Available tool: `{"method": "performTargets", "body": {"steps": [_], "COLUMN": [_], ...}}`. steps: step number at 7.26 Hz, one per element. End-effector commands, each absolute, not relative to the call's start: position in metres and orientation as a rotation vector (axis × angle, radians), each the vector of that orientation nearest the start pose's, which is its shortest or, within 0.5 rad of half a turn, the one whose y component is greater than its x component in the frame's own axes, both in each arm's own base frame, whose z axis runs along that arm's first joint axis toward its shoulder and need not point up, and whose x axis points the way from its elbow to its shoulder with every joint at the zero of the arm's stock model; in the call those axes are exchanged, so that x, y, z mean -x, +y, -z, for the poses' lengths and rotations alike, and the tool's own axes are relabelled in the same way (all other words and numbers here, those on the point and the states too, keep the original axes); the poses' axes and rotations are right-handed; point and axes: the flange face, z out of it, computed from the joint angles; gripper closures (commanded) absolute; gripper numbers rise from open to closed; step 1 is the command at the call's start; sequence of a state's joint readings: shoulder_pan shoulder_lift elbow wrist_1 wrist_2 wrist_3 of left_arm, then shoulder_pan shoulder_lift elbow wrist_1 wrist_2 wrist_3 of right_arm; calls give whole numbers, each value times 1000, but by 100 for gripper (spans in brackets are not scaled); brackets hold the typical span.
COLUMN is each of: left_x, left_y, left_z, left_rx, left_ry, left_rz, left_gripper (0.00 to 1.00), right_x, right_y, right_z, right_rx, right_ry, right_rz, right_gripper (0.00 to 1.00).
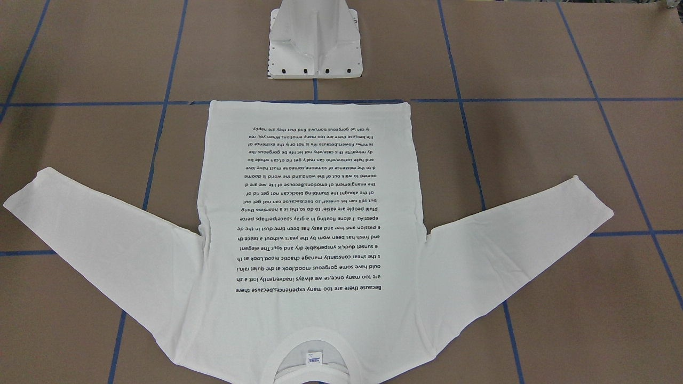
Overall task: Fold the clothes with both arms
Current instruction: 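Move the right gripper toward the sleeve cuff nearest it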
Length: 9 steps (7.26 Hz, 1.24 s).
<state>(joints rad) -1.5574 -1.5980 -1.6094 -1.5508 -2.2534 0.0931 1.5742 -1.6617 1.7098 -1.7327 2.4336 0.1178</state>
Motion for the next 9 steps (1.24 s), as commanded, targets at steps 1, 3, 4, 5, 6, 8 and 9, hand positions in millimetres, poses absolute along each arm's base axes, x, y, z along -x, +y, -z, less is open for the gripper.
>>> {"method": "performTargets", "body": {"steps": [1,3,4,5,6,8,9], "left_x": [64,62,62,61,59,47,44], "left_y": [-502,-510,-514,-517,-523,-542,-540], "left_z": [-638,-629,-625,-623,-615,-584,-600], "left_rx": [-68,-121,-167,-213,-261,-387,-360], "left_ry": [681,679,676,675,673,670,703], "left_rz": [-119,-138,-155,-173,-189,-254,-258], "left_gripper": [0,0,0,0,0,0,0], "right_x": [-61,-61,-60,-61,-60,-60,-50], "right_y": [-447,-451,-452,-454,-464,-485,-485], "right_z": [-637,-634,-630,-629,-625,-618,-628], "right_rx": [142,134,127,125,116,70,64], "right_ry": [-853,-853,-857,-855,-853,-845,-833], "right_rz": [-161,-157,-155,-153,-148,-141,-180], "right_gripper": [0,0,0,0,0,0,0]}}
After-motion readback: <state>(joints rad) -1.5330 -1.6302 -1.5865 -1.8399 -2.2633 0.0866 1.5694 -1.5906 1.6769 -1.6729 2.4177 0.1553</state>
